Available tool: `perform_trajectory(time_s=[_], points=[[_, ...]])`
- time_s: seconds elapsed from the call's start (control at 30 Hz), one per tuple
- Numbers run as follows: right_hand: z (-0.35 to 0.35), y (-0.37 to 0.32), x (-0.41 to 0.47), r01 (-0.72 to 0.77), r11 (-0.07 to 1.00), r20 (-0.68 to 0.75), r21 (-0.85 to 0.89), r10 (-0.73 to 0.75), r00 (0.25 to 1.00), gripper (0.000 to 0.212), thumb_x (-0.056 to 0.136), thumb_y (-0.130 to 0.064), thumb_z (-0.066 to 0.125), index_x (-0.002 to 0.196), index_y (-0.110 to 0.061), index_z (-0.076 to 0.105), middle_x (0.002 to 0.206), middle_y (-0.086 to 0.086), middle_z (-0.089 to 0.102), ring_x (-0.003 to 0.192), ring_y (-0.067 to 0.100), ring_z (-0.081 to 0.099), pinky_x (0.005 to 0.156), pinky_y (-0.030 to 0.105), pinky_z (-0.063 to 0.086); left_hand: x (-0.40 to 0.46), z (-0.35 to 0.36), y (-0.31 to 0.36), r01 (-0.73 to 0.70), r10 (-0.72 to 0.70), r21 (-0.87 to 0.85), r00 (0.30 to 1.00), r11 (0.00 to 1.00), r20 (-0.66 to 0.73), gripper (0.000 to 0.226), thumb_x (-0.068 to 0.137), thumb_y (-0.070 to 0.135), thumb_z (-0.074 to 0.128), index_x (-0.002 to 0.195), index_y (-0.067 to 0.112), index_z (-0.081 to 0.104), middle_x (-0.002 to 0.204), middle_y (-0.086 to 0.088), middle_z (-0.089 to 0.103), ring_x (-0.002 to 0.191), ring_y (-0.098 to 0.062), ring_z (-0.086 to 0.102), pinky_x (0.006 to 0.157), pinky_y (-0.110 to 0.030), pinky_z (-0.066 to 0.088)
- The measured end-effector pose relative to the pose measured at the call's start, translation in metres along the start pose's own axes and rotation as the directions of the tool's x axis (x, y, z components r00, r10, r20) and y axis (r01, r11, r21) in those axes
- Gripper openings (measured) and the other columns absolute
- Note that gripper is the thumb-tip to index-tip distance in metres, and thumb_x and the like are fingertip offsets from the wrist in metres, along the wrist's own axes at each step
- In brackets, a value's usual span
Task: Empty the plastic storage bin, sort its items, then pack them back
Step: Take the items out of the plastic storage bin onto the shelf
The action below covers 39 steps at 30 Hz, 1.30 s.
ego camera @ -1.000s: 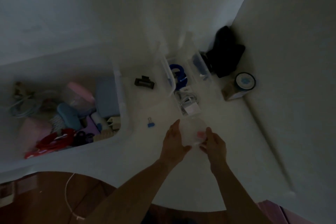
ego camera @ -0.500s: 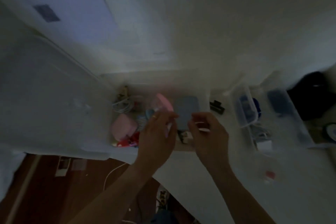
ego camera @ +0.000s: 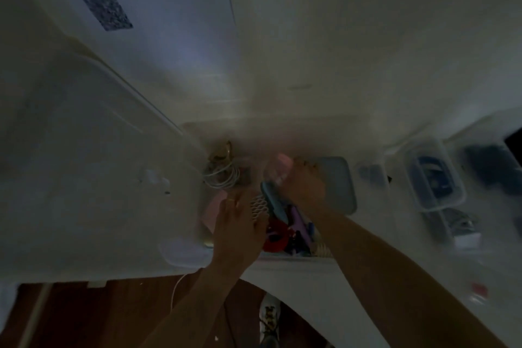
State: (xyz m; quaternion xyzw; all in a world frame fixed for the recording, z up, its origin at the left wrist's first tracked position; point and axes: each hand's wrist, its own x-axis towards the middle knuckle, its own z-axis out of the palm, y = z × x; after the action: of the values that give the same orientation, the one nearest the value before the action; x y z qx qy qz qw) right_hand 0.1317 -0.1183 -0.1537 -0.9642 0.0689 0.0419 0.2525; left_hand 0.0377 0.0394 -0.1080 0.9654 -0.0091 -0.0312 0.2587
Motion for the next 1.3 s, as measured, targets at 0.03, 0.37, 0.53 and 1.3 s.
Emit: perform_trajectory(time_s=[0.03,0.37,0.53,1.3], points=[[-0.006,0.0,-0.004,0.014,1.0,-0.02,0.009,-0.014,1.0,0.056,0.079,-0.048,0.07,0.115,-0.007,0.055,0.108,0.013,0.064,0.103,0.035,0.059,0.081,0.039,0.046,0.001,-0.004,0.003,0.011,-0.01,-0.037,1.0,0.999,0.01,0.039,0.09,0.033,0.048,0.126,0.017,0.054,0.122,-0.006,0.053,0.112,-0.027,0.049,0.09,-0.041,0.045],[-0.151,0.032,-0.134,0.436,0.899,-0.466,0.038,-0.37,0.804,0.066,0.081,-0.032,0.079,0.139,-0.024,0.048,0.151,0.012,0.037,0.141,0.031,0.032,0.111,0.041,0.038,0.017,-0.042,0.136,0.448,-0.197,-0.851,0.892,0.274,0.407,0.088,0.05,0.067,0.081,0.125,0.03,0.055,0.121,-0.006,0.063,0.1,-0.032,0.067,0.075,-0.051,0.06],[-0.217,0.103,-0.224,0.111,0.839,-0.413,0.532,0.142,0.9,0.089,0.07,-0.052,0.082,0.145,-0.036,0.037,0.15,-0.008,0.036,0.134,0.007,0.045,0.098,0.02,0.047,-0.028,0.004,0.222,0.424,0.004,-0.82,0.887,0.385,0.461,0.071,0.05,0.044,0.077,0.115,0.022,0.055,0.11,-0.009,0.066,0.086,-0.026,0.066,0.06,-0.037,0.055],[-0.182,0.478,-0.199,-0.287,-0.049,0.146,0.957,0.934,0.327,0.071,0.066,-0.043,0.082,0.126,-0.015,0.057,0.117,0.012,0.062,0.106,0.033,0.062,0.091,0.055,0.054,-0.116,0.215,0.338,0.319,0.031,-0.458,0.792,0.83,0.609,0.017,0.08,0.052,0.061,0.085,0.036,0.065,0.09,0.01,0.069,0.093,-0.02,0.068,0.091,-0.039,0.051]])
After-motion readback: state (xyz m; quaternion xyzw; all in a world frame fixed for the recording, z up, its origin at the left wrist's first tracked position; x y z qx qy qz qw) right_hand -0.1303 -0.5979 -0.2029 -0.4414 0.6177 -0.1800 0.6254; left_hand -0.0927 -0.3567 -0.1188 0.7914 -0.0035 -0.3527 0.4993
